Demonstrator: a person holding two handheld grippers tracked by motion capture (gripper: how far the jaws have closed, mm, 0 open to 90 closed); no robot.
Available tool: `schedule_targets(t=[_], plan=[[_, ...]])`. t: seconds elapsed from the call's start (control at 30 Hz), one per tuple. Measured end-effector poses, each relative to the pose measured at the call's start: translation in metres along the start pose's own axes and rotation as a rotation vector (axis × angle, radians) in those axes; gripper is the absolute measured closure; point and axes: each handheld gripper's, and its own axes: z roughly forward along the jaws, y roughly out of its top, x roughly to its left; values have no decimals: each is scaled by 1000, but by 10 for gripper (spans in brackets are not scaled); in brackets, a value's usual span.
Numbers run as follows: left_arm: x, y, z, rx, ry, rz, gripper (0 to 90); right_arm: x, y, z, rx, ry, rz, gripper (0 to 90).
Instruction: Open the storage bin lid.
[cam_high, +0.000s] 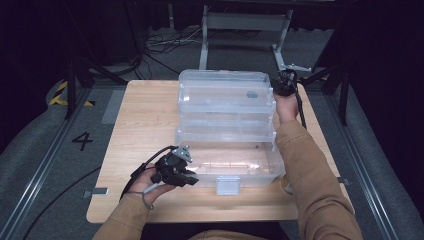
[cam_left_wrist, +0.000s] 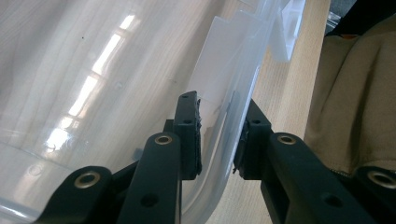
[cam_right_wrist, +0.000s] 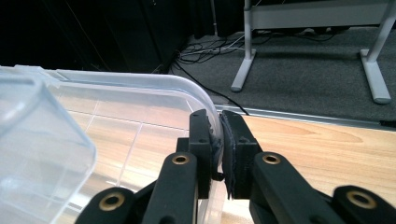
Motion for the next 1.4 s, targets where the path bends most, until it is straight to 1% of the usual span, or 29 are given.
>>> schedule_targets(t=[0.1,0.2,0.33,0.37,0.4,0.43,0.5,0.53,0.67,0.73,0.8,1.0,1.13,1.2,1.23,1.3,1.33,1.4], plan=[[0,0,0,3,1,4,743,-1,-2,4,20,-2,-3,830],[0,0,0,4,2,4,743,-3,-5,8,41,-1,16,825],[0,0,0,3,4,3,743,-3,-9,12,57,-8,6,813],[0,0,0,3,4,3,743,-4,-9,12,56,-1,10,803],[0,0,0,1,4,6,743,-5,-9,13,57,11,8,772],[0,0,0,1,4,6,743,-5,-9,13,57,11,8,772],[0,0,0,2,4,4,743,-7,-9,11,51,-2,6,680],[0,0,0,2,4,4,743,-8,-9,10,54,2,14,638],[0,0,0,1,1,7,743,-13,-8,5,55,7,39,591],[1,0,0,1,-2,6,744,-14,-6,2,54,5,42,571],[1,0,0,3,-5,-1,745,-14,-5,-1,53,0,23,559],[2,1,-1,8,-18,0,749,-11,1,-13,59,-12,-30,552],[3,2,-1,15,-27,-19,748,-13,4,-23,77,-15,-22,546],[3,3,-1,35,-26,-17,747,-14,6,-29,82,-9,-27,537],[3,4,-1,46,-33,-26,744,-15,7,-33,82,-6,-33,530],[5,5,-2,44,-47,-33,720,-16,10,-42,81,1,-43,513],[5,5,-2,44,-47,-33,700,-17,11,-46,81,12,-42,511],[5,7,-2,51,-58,-48,666,-18,13,-54,85,29,-45,499]])
